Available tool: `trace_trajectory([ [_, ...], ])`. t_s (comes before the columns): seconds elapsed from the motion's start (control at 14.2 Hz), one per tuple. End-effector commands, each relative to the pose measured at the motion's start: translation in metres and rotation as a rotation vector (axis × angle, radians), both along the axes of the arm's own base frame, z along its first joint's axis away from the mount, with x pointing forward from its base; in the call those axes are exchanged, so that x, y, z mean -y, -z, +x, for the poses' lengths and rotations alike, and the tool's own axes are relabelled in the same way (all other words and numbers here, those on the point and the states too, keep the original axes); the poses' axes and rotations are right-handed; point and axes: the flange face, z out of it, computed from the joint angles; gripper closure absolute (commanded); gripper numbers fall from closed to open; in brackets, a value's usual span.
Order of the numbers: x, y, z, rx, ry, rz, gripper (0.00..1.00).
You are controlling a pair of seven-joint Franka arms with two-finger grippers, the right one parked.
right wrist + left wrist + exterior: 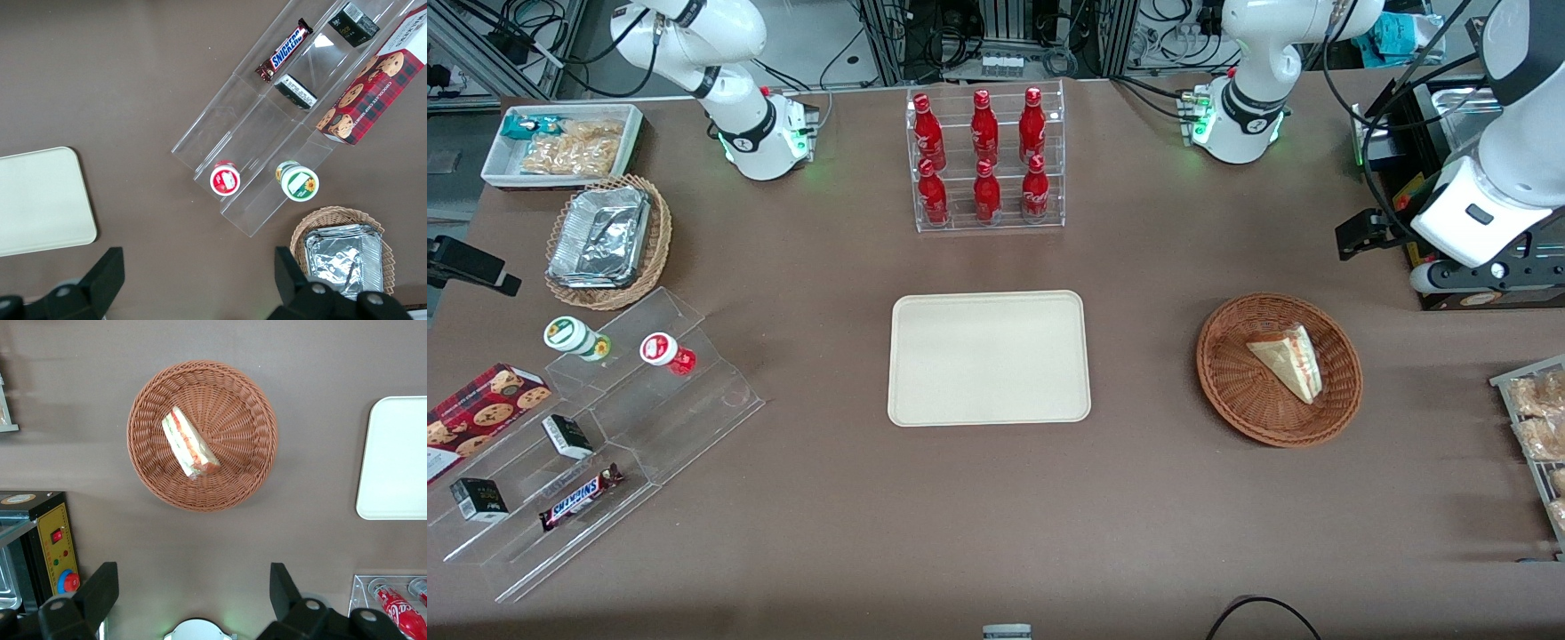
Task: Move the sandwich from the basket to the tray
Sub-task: 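Reach the open left gripper over the sandwich in the wicker basket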
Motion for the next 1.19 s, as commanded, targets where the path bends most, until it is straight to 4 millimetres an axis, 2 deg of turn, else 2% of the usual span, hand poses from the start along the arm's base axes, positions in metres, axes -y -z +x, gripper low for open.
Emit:
trace_trajectory([
  [0.0,-0.002,-0.003,0.002,0.008,0.016,-0.019,0.00],
  [0.14,-0.001,0.010,0.003,-0.023,0.007,-0.015,0.00],
  [0.35,-0.004,0.049,0.007,-0.089,0.001,-0.011,0.00],
  [0.56,-0.006,0.104,0.008,-0.085,0.006,-0.001,0.00],
  [0.84,-0.011,0.178,-0.009,-0.021,0.007,0.000,0.00],
  [0.98,-0.018,0.212,-0.019,0.025,-0.002,-0.006,0.00],
  [1.12,-0.032,0.237,-0.026,0.070,-0.025,-0.011,0.00],
])
